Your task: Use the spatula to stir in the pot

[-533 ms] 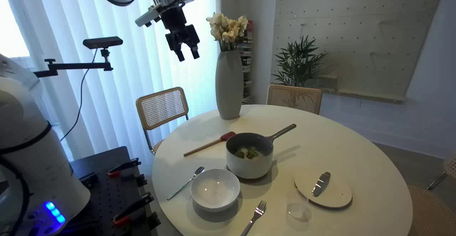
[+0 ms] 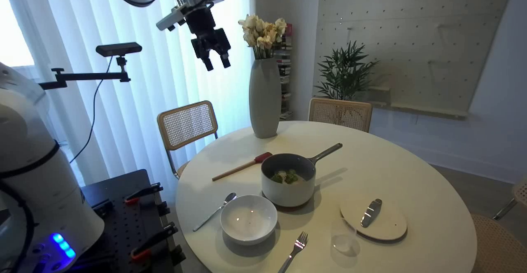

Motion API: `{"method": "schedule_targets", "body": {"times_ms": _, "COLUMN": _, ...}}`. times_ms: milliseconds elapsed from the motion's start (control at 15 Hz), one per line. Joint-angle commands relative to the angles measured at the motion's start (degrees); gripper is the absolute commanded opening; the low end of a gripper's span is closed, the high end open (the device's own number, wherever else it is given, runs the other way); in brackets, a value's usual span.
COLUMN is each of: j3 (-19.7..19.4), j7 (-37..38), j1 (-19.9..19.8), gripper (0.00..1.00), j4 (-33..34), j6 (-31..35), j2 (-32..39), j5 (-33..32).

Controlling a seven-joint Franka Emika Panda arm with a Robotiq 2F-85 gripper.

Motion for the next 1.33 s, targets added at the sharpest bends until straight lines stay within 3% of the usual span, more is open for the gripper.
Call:
{"method": "schedule_targets", "body": {"times_ms": 0, "j3": -0.82, "j7": 0.42, "j1": 0.96, "gripper": 1.0, "j4": 0.1, "j6": -0.16, "j2": 0.09, "j5": -0.52}}
{"method": "schedule_targets", "body": {"times_ms": 533, "j3": -0.42, "j7": 0.72, "j1": 1.09, "gripper": 1.0, "j4": 0.05, "j6": -0.27, "j2": 0.15, "j5": -0.65}}
{"method": "schedule_targets", "body": {"times_ms": 1267, "j3": 1.4, "j7": 0.73, "j1": 9.5, "gripper": 1.0, "j4": -8.94, "j6": 1.49, "j2": 0.35, "j5": 5.32}}
